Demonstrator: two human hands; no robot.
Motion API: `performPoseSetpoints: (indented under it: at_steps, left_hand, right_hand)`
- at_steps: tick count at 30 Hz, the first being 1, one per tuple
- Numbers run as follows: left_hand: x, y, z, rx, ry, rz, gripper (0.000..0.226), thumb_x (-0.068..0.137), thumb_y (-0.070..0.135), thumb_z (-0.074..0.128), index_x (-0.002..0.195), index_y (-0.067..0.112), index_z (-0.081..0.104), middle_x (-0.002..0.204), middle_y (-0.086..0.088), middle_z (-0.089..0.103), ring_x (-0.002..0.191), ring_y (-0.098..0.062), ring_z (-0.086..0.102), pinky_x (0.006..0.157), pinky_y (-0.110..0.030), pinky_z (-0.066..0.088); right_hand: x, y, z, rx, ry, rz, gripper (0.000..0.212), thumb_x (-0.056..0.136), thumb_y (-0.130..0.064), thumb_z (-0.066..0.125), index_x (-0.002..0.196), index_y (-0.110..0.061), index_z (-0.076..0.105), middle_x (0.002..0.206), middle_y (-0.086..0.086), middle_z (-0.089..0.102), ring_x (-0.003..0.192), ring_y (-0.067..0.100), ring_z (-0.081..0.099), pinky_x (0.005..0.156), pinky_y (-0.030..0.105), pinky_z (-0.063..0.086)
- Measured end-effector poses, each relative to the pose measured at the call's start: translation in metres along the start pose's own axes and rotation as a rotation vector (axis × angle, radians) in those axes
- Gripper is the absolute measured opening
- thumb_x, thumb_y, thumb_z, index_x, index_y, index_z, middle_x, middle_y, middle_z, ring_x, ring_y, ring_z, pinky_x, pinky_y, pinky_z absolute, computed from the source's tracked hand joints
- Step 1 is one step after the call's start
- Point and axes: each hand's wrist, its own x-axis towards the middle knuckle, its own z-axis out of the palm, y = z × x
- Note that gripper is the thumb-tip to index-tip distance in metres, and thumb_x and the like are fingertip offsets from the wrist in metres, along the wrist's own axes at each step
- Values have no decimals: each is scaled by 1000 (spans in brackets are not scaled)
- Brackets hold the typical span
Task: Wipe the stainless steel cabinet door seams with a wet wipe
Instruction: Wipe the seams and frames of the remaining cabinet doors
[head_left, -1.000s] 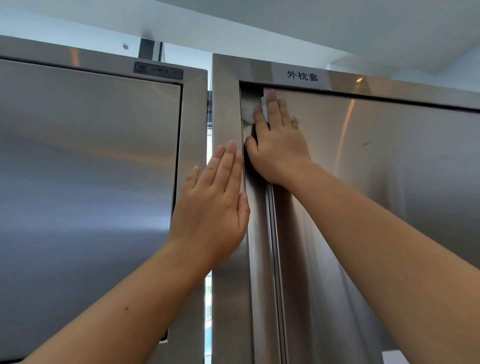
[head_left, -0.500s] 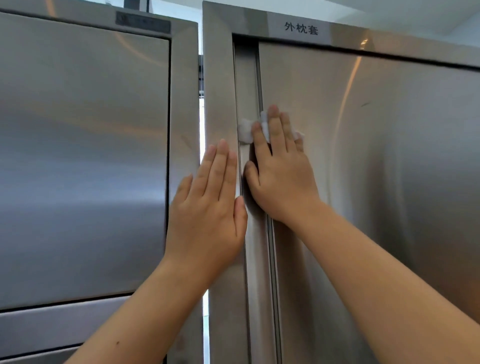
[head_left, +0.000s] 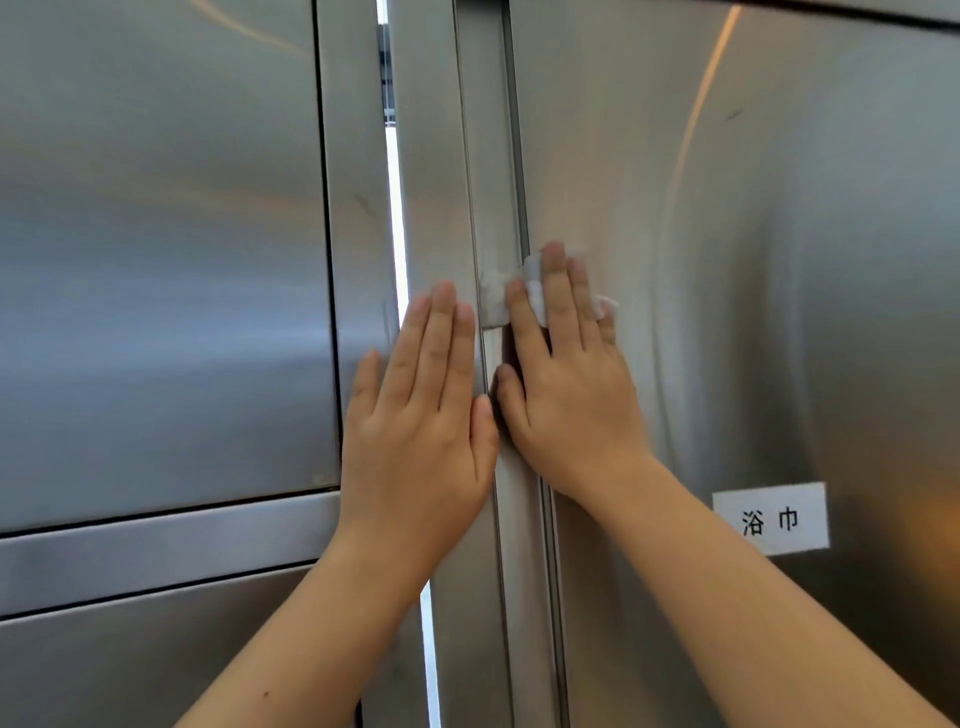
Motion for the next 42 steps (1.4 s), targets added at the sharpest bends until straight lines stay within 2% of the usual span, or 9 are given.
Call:
performPoseSetpoints:
  at_steps: [3,11,18,22,32,36,39,42]
  left_hand:
    - [-12,3,-1,-4,-24,-5,56,93,27,27,144,4,22,151,-14,22,140,-26,20,112,-44,17]
    - [-33,9,-2,-6,-62,-23,56,93,27,26,144,4,21,152,-13,18,141,-24,15,113,-42,9]
    - [-61,16,-1,-33,-63,-30,54,93,25,28,143,5,20,151,-12,16,140,-21,15,113,-44,12]
    - [-76,20,-2,-46,-76,-37,54,94,24,29,143,5,20,150,-11,16,139,-21,14,113,-44,9]
    - [-108,31,-9,-72,-137,-62,56,91,24,33,142,3,26,149,-13,20,139,-23,16,110,-50,18]
    - [-124,35,-12,-76,-165,-61,56,91,25,33,142,3,26,150,-12,19,140,-23,16,111,-49,16]
    - [-138,36,-14,-75,-193,-54,56,91,24,34,143,3,26,151,-12,18,140,-22,16,112,-48,14]
    - [-151,39,-17,-94,-214,-58,56,90,23,36,142,3,28,150,-11,19,139,-22,18,110,-50,19]
  right_hand:
    - [-14,-3,1,9,6,15,62,89,-16,48,145,-4,24,153,22,7,142,36,2,113,45,4]
    - [-47,-9,7,52,6,51,60,90,-18,41,146,-6,24,153,21,6,142,32,0,114,41,0]
    - [-77,-13,11,44,-1,67,65,85,-25,42,145,-6,27,152,23,11,142,34,5,114,45,8]
    - [-92,-16,11,48,-21,77,65,83,-23,45,144,-5,29,151,24,12,142,35,7,113,45,10]
    - [-143,-24,13,30,-38,97,67,77,-17,61,139,-3,39,148,23,15,139,37,13,110,48,15]
    - [-164,-28,15,23,-67,107,70,77,-15,64,140,-5,36,148,22,14,139,37,14,110,48,13]
    - [-183,-28,17,10,-107,100,69,80,-18,57,142,-6,32,150,23,15,141,37,11,110,50,12]
    - [-202,-31,18,10,-156,114,66,84,-23,48,144,-7,27,151,24,14,141,36,9,111,50,12]
